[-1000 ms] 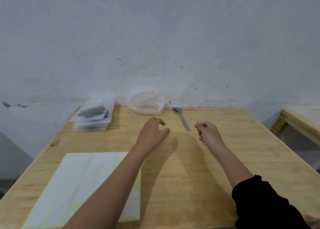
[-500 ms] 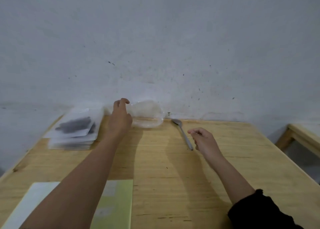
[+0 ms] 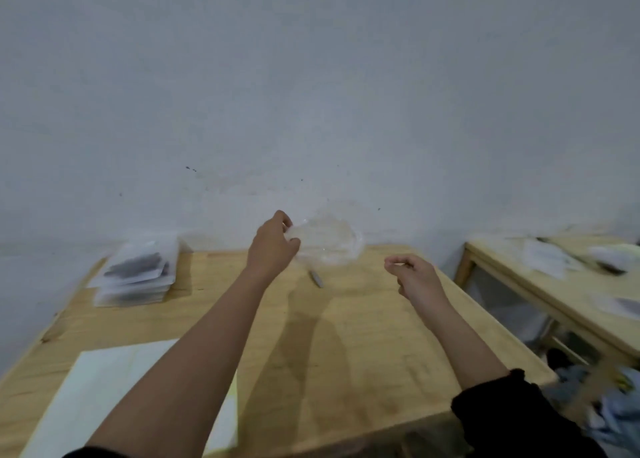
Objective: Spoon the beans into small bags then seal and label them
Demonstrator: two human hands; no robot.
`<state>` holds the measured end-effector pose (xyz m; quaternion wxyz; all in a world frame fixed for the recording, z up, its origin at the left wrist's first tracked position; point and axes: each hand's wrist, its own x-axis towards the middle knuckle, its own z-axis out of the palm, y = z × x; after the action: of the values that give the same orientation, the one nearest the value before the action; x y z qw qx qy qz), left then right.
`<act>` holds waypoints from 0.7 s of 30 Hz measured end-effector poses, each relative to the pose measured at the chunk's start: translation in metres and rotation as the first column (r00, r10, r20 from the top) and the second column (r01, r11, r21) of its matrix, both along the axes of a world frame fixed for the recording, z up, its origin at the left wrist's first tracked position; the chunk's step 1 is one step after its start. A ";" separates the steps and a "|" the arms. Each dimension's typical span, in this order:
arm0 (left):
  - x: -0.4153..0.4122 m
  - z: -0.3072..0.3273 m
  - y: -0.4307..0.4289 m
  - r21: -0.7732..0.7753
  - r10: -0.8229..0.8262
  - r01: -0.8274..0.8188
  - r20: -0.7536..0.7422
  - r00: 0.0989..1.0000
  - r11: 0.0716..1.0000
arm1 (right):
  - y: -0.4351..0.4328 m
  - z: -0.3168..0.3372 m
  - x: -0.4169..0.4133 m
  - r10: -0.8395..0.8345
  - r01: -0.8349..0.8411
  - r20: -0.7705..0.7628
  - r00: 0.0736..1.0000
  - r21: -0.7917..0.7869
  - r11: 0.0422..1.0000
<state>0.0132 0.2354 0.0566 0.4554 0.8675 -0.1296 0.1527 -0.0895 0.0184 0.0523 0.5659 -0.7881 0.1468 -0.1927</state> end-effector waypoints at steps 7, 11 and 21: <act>-0.110 0.020 -0.099 0.066 -0.229 0.229 -0.008 0.973 0.971 | -0.075 0.026 -0.139 -0.207 0.207 0.013 0.978 -0.076 0.975; -0.181 -0.001 -0.168 0.067 -0.402 0.405 -0.054 0.914 0.912 | -0.121 0.004 -0.218 -0.362 0.356 -0.042 0.931 -0.096 0.929; -0.303 -0.157 -0.276 0.330 -0.548 0.642 -0.337 0.765 0.692 | -0.191 -0.133 -0.359 -0.540 0.556 -0.394 0.744 -0.085 0.827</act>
<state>-0.2903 -0.0403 -0.1004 0.2898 0.8663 -0.3857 -0.1296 -0.4483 -0.1731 -0.0808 0.4565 -0.7214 0.4880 -0.1818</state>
